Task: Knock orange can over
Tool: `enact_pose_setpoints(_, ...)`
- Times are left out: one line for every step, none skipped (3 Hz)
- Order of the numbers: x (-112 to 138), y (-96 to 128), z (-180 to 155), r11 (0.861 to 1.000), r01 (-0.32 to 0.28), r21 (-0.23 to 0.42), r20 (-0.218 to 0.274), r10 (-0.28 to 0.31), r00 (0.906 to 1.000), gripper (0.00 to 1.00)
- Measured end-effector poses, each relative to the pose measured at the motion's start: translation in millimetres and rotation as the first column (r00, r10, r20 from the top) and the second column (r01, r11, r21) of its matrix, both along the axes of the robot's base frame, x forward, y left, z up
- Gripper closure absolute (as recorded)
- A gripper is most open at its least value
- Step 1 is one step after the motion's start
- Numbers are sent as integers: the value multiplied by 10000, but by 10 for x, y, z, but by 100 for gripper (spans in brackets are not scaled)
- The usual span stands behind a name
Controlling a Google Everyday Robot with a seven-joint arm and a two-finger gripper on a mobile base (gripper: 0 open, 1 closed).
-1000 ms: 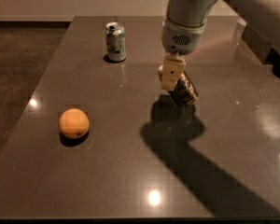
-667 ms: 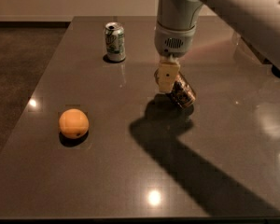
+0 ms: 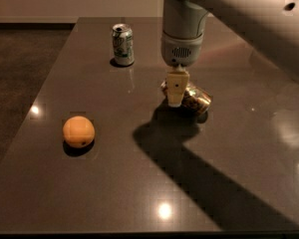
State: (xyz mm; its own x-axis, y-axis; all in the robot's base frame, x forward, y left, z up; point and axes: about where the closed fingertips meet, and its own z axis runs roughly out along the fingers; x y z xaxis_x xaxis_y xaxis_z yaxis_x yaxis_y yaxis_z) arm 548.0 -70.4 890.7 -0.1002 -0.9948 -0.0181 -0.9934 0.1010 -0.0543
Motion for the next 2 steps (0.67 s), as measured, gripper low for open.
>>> enact_pose_setpoints(89,62,6,9997,-16,233,370,7,9993,0)
enact_pose_setpoints(118,84,7,9995,-25,311,494,10,9988,0)
